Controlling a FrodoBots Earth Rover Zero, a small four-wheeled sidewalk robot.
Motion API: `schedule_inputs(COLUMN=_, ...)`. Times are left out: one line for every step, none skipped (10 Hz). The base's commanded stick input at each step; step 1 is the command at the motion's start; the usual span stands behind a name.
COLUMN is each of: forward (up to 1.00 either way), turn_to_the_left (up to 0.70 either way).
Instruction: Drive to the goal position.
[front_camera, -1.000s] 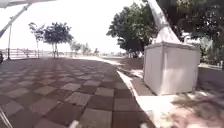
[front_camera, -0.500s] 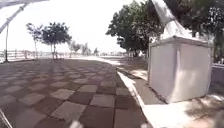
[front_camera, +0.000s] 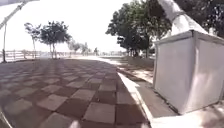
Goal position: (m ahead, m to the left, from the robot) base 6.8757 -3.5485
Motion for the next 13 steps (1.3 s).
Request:
schedule_inputs(forward=0.7, turn_to_the_left=0.0)
schedule_inputs(forward=0.7, turn_to_the_left=0.0)
schedule_inputs(forward=0.7, turn_to_the_left=0.0)
schedule_inputs(forward=0.7, turn_to_the_left=0.0)
schedule_inputs(forward=0.7, turn_to_the_left=0.0)
schedule_inputs(forward=0.7, turn_to_the_left=0.0)
schedule_inputs(forward=0.7, turn_to_the_left=0.0)
schedule_inputs(forward=0.7, turn_to_the_left=0.0)
schedule_inputs(forward=0.7, turn_to_the_left=0.0)
schedule_inputs(forward=0.7, turn_to_the_left=0.0)
schedule_inputs(forward=0.7, turn_to_the_left=0.0)
schedule_inputs(forward=0.7, turn_to_the_left=0.0)
schedule_inputs(forward=0.7, turn_to_the_left=0.0)
